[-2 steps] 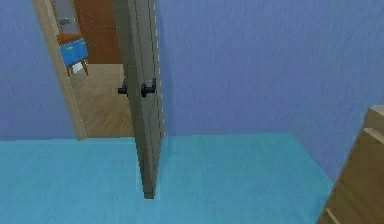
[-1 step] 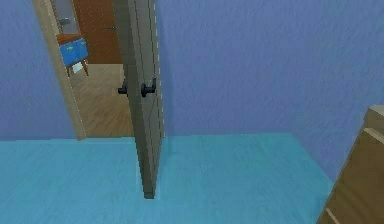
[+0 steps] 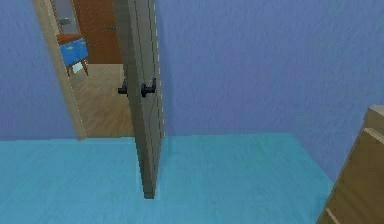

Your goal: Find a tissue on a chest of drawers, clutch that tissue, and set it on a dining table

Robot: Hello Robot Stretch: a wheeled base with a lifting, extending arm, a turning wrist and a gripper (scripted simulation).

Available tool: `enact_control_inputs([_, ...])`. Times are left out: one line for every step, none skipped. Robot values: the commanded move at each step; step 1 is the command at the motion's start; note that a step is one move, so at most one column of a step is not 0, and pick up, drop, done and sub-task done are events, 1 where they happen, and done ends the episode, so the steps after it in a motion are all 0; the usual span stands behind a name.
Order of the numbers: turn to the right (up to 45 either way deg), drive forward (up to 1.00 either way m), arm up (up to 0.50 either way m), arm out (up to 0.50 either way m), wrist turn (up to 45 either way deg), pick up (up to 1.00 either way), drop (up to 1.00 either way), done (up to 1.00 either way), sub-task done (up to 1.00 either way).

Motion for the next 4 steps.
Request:
enact_control_inputs([0.0, 0.0, 0.0, 0.0, -45.0, 0.0, 0.0, 0.0, 0.0])
enact_control_inputs([0.0, 0.0, 0.0, 0.0, -45.0, 0.0, 0.0, 0.0, 0.0])
enact_control_inputs([0.0, 0.0, 0.0, 0.0, -18.0, 0.0, 0.0, 0.0, 0.0])
enact_control_inputs([0.0, 0.0, 0.0, -0.42, 0.0, 0.0, 0.0, 0.0, 0.0])
